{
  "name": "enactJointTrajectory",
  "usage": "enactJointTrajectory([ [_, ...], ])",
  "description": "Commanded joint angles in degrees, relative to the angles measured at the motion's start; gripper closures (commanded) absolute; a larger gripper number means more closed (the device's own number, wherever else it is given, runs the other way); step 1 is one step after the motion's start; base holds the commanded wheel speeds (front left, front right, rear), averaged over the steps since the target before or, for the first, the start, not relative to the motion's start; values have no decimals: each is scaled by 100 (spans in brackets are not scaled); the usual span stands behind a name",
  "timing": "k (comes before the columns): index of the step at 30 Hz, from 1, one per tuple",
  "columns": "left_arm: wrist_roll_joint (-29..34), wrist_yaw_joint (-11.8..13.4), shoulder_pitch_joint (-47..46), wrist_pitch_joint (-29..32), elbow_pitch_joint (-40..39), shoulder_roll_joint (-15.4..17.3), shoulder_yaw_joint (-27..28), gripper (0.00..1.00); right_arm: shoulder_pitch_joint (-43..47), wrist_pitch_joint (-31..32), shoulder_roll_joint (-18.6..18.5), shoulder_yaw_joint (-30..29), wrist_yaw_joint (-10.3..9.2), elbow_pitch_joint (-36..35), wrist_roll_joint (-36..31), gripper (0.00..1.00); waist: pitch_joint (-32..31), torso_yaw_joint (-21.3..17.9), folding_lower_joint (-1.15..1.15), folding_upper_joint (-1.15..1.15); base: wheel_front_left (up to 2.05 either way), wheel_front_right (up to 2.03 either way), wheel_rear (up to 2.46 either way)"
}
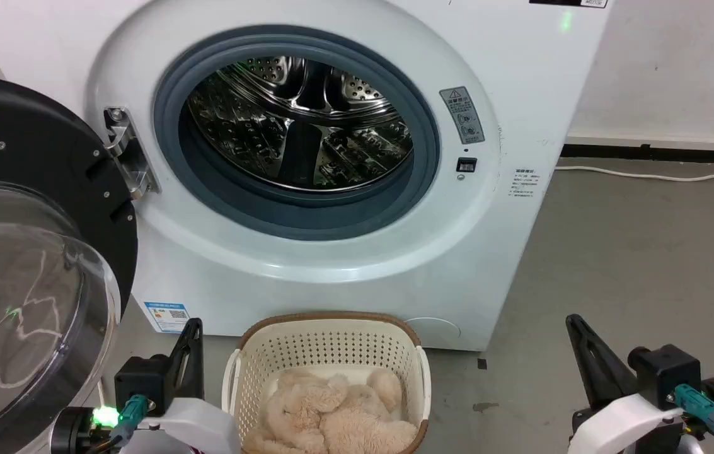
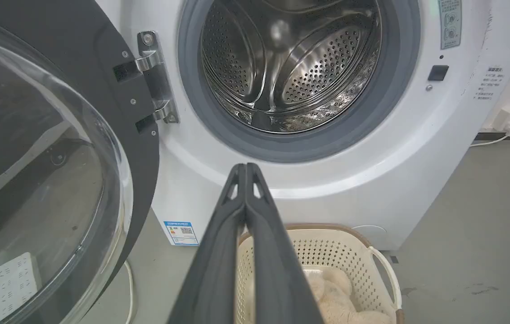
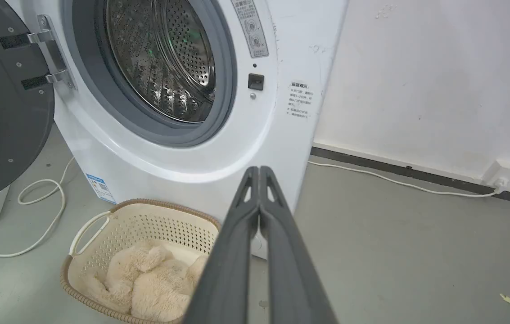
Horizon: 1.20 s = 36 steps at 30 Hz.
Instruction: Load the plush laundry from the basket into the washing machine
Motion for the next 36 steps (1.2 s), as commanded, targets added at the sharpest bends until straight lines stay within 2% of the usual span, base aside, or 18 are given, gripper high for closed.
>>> enactJointTrajectory([
  [1, 16, 12, -85, 2, -26, -1, 4, 100, -68, 2, -4, 1, 3, 7, -29, 100, 0, 0, 0, 0, 0, 0, 0],
  [36, 16, 12, -85, 2, -26, -1, 4, 100, -68, 2, -4, 1, 3, 7, -29, 100, 0, 0, 0, 0, 0, 0, 0],
])
